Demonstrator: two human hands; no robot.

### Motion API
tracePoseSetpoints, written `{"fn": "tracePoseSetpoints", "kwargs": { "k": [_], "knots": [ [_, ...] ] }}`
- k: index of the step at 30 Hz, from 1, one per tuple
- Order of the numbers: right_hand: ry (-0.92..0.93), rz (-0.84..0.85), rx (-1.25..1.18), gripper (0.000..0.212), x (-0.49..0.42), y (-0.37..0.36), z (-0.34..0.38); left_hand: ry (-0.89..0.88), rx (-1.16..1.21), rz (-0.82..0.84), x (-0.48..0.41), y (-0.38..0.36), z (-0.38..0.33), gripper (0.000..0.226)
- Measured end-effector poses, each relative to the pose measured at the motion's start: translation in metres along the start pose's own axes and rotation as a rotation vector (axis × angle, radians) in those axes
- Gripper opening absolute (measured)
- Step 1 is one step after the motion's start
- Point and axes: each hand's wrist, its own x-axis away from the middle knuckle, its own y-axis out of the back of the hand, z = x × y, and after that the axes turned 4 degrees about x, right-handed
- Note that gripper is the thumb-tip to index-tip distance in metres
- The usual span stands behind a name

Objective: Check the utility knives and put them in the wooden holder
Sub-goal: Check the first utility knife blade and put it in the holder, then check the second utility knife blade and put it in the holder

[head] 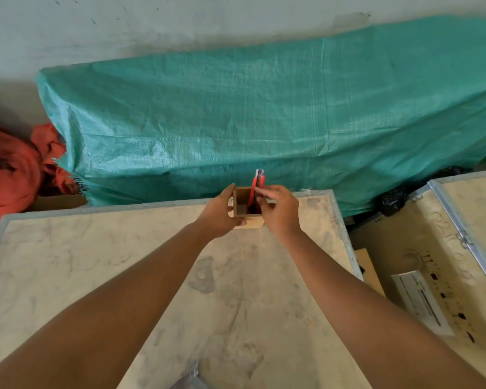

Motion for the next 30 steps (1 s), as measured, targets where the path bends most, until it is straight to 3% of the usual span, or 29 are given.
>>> {"fn": "tracePoseSetpoints", "kwargs": {
  "k": [9, 16, 23, 30],
  "knots": [
    [-0.078, 0.023, -0.069, 0.031, 0.017, 0.008, 0.005, -0.007, -0.073, -0.012, 0.012, 0.004, -0.007, 0.113],
    [-0.116, 0.014, -0.130, 0.026, 0.092, 0.020, 0.024, 0.077, -0.046, -0.094, 0.084, -0.007, 0.019, 0.094],
    [-0.141, 0.260, -0.157, 0.024, 0.192, -0.004, 0.069, 0.176, 0.014, -0.148, 0.203, 0.001, 0.080, 0.086],
    [-0.264, 0.657, -0.196, 0.028, 0.298, -0.037, 0.114, 0.322, -0.018, -0.198, 0.328, 0.011, 0.145, 0.063]
  ]
}}
